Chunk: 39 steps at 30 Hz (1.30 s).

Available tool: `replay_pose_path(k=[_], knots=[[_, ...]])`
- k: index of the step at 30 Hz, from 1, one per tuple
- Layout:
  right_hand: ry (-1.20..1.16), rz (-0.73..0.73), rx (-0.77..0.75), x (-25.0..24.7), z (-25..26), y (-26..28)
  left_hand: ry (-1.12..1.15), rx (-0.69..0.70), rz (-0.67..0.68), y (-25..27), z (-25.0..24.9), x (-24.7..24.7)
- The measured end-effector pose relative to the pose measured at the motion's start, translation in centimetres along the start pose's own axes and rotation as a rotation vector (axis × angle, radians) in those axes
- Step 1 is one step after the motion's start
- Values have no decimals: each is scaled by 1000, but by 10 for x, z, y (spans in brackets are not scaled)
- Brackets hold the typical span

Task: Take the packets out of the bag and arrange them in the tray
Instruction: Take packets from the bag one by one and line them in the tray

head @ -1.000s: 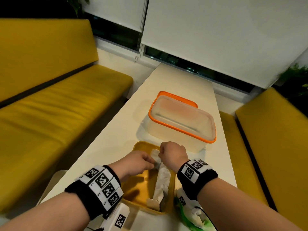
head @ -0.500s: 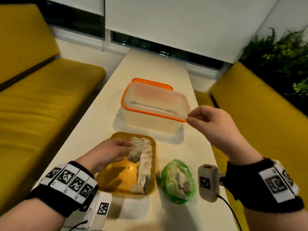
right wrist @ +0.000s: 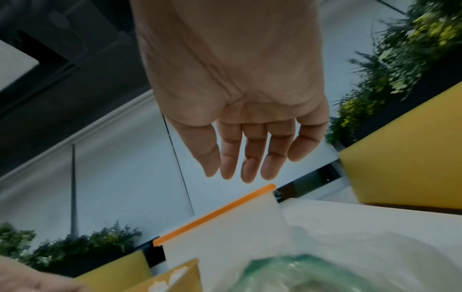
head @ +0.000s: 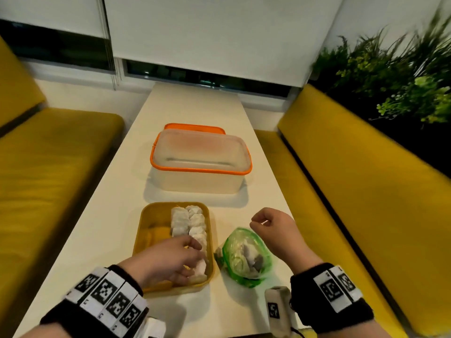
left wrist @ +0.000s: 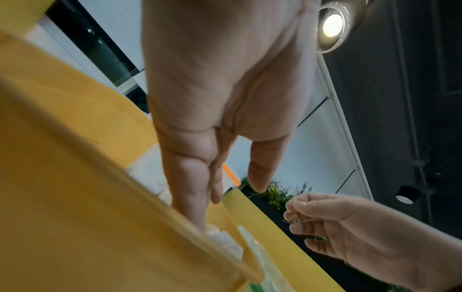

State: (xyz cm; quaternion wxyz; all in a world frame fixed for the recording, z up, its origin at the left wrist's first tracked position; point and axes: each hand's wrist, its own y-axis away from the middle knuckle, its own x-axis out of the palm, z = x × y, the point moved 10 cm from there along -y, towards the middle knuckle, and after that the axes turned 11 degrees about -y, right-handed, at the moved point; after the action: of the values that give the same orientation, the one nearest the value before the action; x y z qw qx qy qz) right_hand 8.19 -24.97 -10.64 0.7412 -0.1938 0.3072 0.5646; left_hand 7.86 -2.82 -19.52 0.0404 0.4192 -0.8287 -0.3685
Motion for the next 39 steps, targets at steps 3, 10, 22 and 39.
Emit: replay_pose_path(k=[3, 10, 22, 39], knots=[[18, 9, 36, 2, -14, 4, 54, 42, -12, 4, 1, -2], [68, 151, 215, 32, -54, 5, -295, -3, 54, 11, -7, -14], [164, 168, 90, 32, -52, -17, -222, 271, -123, 13, -69, -11], [217, 292, -73, 74, -59, -20, -1038, 202, -118, -32, -53, 33]])
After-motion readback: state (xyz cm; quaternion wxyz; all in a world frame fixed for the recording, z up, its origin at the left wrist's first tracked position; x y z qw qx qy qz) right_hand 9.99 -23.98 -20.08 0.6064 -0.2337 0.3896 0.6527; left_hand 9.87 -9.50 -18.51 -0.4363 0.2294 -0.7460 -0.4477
